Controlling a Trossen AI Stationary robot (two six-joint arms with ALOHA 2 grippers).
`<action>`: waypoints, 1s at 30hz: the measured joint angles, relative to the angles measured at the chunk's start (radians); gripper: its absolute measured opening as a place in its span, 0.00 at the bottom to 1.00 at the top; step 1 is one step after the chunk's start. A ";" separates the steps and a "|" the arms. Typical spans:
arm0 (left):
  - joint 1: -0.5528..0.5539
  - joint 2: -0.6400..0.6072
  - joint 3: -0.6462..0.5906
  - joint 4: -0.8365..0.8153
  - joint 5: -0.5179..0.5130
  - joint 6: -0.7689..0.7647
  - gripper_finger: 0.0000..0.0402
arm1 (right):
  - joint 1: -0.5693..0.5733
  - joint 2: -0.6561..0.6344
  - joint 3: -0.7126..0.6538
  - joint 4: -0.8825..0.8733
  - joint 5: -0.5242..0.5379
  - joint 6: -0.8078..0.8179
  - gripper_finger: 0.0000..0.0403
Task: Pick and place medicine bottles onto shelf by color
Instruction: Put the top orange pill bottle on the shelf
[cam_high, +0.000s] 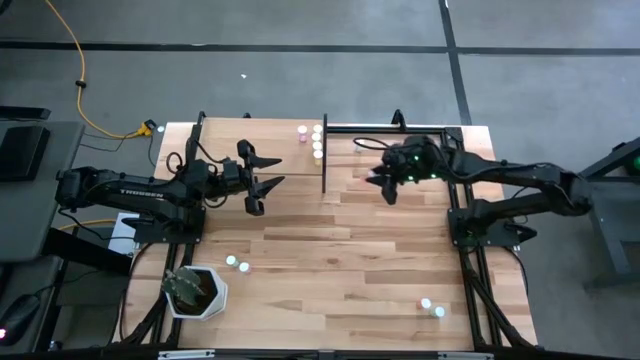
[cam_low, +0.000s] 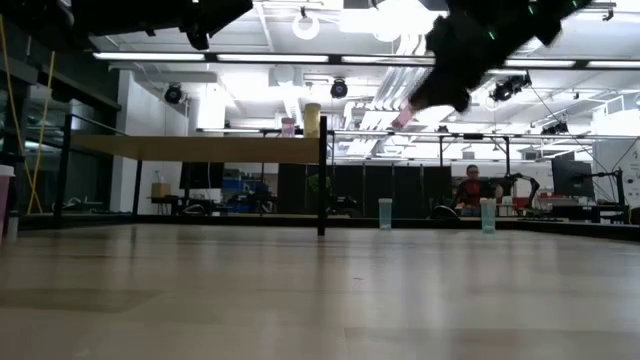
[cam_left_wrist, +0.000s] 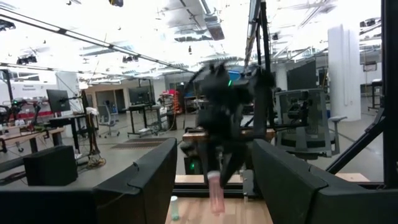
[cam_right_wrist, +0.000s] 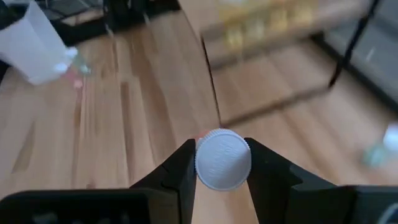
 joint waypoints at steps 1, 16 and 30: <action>0.000 0.000 0.000 0.000 0.000 0.000 0.50 | 0.023 0.019 0.040 -0.001 0.032 -0.016 0.27; 0.000 0.000 0.000 -0.002 0.000 0.000 0.50 | 0.076 0.535 0.841 -0.362 0.118 -0.316 0.27; 0.000 0.000 0.000 -0.002 0.000 0.000 0.50 | 0.068 0.906 1.255 -0.534 0.226 -0.390 0.27</action>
